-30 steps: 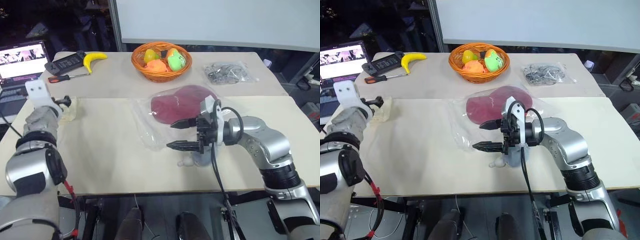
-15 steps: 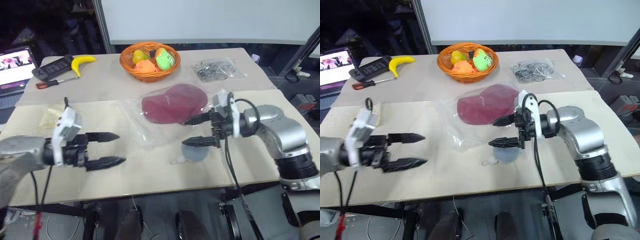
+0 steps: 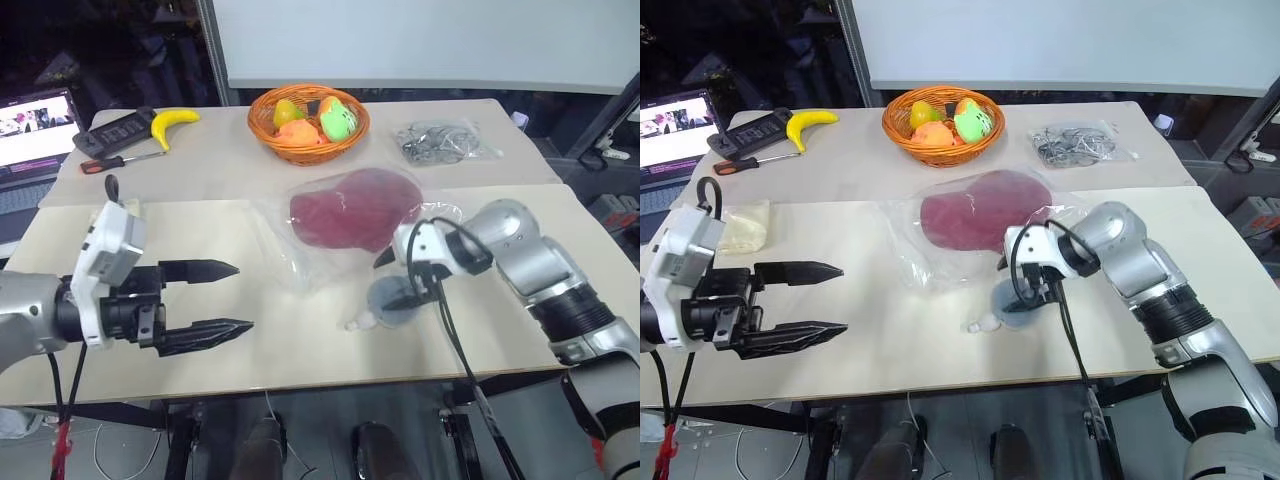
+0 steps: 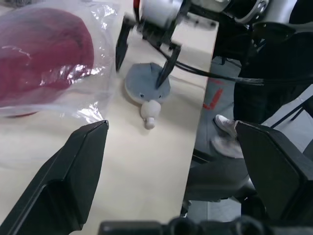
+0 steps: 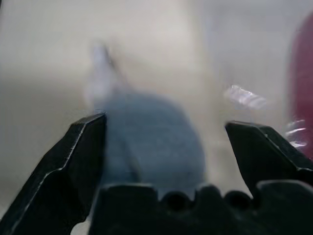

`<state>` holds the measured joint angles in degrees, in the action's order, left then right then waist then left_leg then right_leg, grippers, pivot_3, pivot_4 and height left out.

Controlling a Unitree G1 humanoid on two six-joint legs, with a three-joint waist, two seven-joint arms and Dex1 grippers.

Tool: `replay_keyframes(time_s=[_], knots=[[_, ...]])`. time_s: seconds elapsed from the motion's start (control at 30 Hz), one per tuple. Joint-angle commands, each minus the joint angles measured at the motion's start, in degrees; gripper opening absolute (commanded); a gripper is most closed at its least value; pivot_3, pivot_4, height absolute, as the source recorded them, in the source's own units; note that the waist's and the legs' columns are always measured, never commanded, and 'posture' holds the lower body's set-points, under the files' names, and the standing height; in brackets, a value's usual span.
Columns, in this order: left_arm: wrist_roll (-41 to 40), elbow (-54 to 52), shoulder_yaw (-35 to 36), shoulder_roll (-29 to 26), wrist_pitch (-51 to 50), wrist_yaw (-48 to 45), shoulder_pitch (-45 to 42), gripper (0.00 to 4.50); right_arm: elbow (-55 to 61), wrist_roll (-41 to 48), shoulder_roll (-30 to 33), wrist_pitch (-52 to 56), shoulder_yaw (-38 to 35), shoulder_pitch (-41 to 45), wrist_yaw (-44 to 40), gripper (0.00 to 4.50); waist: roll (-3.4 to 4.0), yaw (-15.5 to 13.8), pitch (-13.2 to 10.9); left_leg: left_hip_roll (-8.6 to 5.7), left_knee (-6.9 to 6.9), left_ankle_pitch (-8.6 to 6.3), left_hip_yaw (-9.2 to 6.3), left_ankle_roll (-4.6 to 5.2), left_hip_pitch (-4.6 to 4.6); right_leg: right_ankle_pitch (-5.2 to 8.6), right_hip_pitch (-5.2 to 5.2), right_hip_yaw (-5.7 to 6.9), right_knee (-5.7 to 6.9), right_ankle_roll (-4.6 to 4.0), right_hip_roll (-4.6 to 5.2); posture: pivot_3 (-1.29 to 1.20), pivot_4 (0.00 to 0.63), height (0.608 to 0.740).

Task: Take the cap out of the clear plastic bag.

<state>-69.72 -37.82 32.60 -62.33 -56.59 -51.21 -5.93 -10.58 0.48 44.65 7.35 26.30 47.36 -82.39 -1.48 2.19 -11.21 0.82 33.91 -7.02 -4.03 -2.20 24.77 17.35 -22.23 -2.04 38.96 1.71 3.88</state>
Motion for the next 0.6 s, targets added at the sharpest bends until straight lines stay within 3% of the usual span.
replay_keyframes(time_s=[0.03, 0.1, 0.2, 0.47, 0.53, 0.6], knots=[[-1.8, -0.85, 0.43, -0.75, 0.56, 2.61, -1.16, 4.47, -1.05, -4.7, 1.48, -1.15, 1.08, -1.14, 0.23, 4.5, 0.0, 0.05, 0.0, 0.01, 0.01, 0.0, 0.0, 0.0, -0.02, 0.0, 0.02, 0.0, 0.0, 0.0, -0.01, 0.0, 0.15, 0.74], [-1.97, -0.38, -0.59, -0.67, 0.93, 4.15, -2.35, 4.47, -1.09, -5.17, 1.92, 0.32, 1.7, -2.48, -1.18, 4.5, -0.04, 0.06, 0.02, 0.02, 0.04, 0.0, 0.01, 0.0, -0.12, -0.01, 0.11, -0.01, 0.01, 0.01, -0.03, 0.0, 0.15, 0.74], [-1.2, 0.43, -2.68, -0.35, 1.54, 5.85, -4.06, 4.5, -1.15, -5.84, 1.77, 1.42, 1.84, -3.64, -1.45, 3.83, -0.17, -0.2, 0.1, 0.06, 0.05, 0.0, 0.01, -0.01, -0.31, 0.0, 0.28, -0.02, 0.01, 0.02, -0.09, 0.0, 0.15, 0.74], [0.63, 2.09, -5.72, -0.1, 2.53, 6.49, -6.11, 4.5, 0.2, -4.91, 0.8, 3.08, 0.48, -4.92, -1.02, 1.36, -0.21, -0.11, 0.13, 0.16, 0.06, -0.02, 0.02, -0.03, -0.76, 0.19, 0.84, -0.04, -0.11, 0.32, -0.17, 0.0, 0.15, 0.74], [0.96, 2.25, -6.27, -0.08, 2.87, 6.45, -6.25, 4.5, 0.81, -4.77, 0.52, 3.63, 0.1, -5.1, -0.75, 0.94, -0.24, -0.1, 0.15, 0.16, 0.06, -0.02, 0.02, -0.03, -0.77, 0.18, 0.85, -0.04, -0.13, 0.31, -0.17, 0.0, 0.15, 0.74], [1.2, 2.29, -6.75, -0.02, 3.11, 6.49, -6.39, 4.5, 1.85, -3.98, 0.36, 4.55, -0.42, -5.5, -0.8, 0.94, -0.26, -0.1, 0.16, 0.16, 0.06, -0.02, 0.02, -0.03, -0.77, 0.17, 0.85, -0.04, -0.13, 0.3, -0.17, 0.0, 0.15, 0.74]])
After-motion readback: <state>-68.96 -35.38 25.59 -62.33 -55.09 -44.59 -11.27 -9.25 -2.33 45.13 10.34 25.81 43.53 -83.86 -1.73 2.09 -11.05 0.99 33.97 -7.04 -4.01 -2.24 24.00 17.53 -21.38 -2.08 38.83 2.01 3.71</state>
